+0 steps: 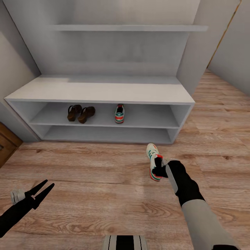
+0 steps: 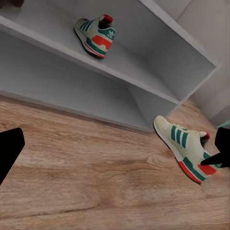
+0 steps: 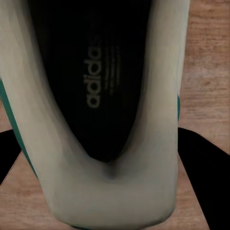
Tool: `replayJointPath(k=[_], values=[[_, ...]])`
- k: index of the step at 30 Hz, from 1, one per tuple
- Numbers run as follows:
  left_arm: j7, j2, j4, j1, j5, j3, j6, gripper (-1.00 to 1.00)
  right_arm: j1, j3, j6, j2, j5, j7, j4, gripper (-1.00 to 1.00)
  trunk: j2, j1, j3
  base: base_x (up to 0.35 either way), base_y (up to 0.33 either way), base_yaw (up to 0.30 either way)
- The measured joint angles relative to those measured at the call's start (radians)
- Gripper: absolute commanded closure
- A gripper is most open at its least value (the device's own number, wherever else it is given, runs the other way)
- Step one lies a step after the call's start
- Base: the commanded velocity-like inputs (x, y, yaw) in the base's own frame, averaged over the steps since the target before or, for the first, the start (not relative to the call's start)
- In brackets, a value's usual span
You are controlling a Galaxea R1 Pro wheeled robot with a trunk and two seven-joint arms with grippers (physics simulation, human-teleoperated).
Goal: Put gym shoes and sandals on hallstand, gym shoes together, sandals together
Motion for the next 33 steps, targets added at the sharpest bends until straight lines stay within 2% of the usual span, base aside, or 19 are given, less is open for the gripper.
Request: replayJointPath(k=[6,10,18,23,29,33], values=[[-0.001,0.0,0.0,0.0,0.0,0.0,0.0,-1.0,-0.028,0.0,0.02,0.003,-0.001,0.0,0.017,1.0,0.0,0.0,0.0,0.0,0.0,0.0],[-0.001,-0.001,0.0,0.0,0.0,0.0,0.0,-1.0,-0.078,0.0,0.05,0.011,-0.001,0.0,0.052,1.0,0.0,0.0,0.0,0.0,0.0,0.0],[0.0,0.0,-0.001,0.0,0.0,0.001,0.0,-1.0,-0.215,0.001,0.06,0.022,-0.002,0.0,0.214,1.0,0.0,0.0,0.0,0.0,0.0,0.0],[0.0,0.0,-0.001,0.0,-0.002,0.001,0.0,-1.0,-0.292,0.002,0.06,0.03,-0.001,-0.001,0.25,1.0,0.0,0.0,0.0,0.0,0.0,0.0],[0.001,0.0,-0.001,0.0,-0.005,0.001,0.0,-1.0,-0.304,0.003,0.061,0.031,0.0,0.001,0.252,1.0,0.0,0.0,0.0,0.0,0.0,0.0],[0.001,0.0,-0.001,0.0,-0.006,0.023,0.0,-1.0,-0.304,0.007,0.061,0.029,0.002,0.002,0.251,1.0,0.0,0.0,0.0,0.0,0.0,0.0]])
